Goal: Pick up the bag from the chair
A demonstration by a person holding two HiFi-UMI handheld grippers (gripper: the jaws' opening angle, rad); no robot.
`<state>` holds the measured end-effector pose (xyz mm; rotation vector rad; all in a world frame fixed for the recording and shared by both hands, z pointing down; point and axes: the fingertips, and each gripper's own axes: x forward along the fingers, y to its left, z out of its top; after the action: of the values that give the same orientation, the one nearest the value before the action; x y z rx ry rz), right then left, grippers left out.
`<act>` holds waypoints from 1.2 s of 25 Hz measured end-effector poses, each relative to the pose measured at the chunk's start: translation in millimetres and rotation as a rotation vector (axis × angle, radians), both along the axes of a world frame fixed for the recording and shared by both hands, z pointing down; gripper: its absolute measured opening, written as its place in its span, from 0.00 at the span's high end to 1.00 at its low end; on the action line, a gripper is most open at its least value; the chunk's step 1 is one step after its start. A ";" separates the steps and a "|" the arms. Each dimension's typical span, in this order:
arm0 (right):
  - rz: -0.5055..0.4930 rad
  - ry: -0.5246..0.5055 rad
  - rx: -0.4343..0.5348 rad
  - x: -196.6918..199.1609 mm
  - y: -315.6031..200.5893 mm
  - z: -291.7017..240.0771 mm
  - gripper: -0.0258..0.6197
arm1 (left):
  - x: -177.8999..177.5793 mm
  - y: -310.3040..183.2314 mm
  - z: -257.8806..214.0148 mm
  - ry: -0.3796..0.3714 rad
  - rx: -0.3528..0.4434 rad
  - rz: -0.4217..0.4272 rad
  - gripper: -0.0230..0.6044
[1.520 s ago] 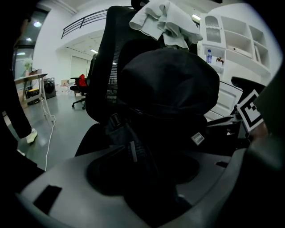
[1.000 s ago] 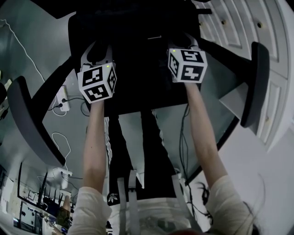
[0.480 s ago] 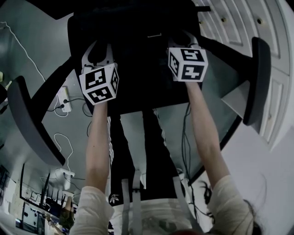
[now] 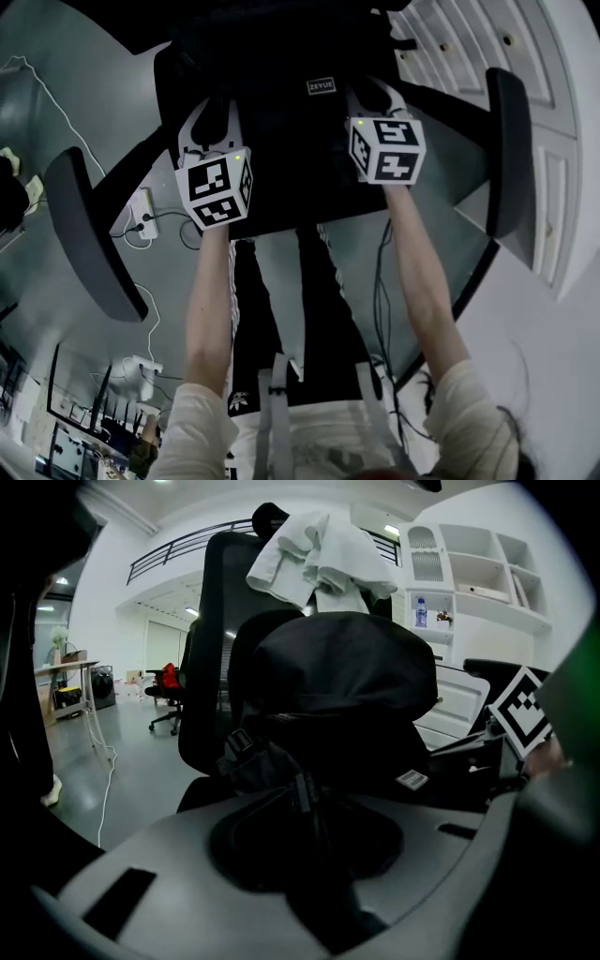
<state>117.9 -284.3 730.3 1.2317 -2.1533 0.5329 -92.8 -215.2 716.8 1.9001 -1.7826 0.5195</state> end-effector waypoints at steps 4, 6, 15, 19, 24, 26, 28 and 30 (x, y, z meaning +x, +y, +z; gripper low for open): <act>0.015 -0.001 0.060 2.4 -2.6 -45.4 0.86 | 1.4 -4.9 -39.7 0.000 0.052 0.015 0.81; 0.026 -0.006 0.087 3.3 -1.7 -69.2 0.86 | 0.9 -6.0 -63.0 -0.007 0.075 0.024 0.81; 0.096 -0.049 0.171 -1.5 27.4 -211.9 0.86 | -13.0 7.1 -212.4 -0.035 0.170 0.072 0.81; 0.124 -0.080 0.210 -6.0 53.4 -282.0 0.86 | -20.4 28.6 -285.3 -0.067 0.215 0.086 0.81; 0.144 -0.094 0.277 -9.5 93.0 -365.5 0.86 | -25.7 64.6 -370.9 -0.090 0.291 0.092 0.81; 0.157 -0.106 0.307 -9.8 105.7 -396.2 0.86 | -26.8 74.1 -400.9 -0.100 0.327 0.096 0.81; 0.167 -0.115 0.335 -4.9 120.5 -423.1 0.86 | -22.6 87.0 -425.0 -0.102 0.357 0.090 0.82; 0.169 -0.126 0.368 -1.9 132.2 -445.9 0.86 | -19.1 98.0 -445.7 -0.108 0.390 0.086 0.82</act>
<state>116.0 -152.1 284.4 1.6274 -2.3369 0.2953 -111.9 -117.1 271.1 2.2548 -1.9927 0.3247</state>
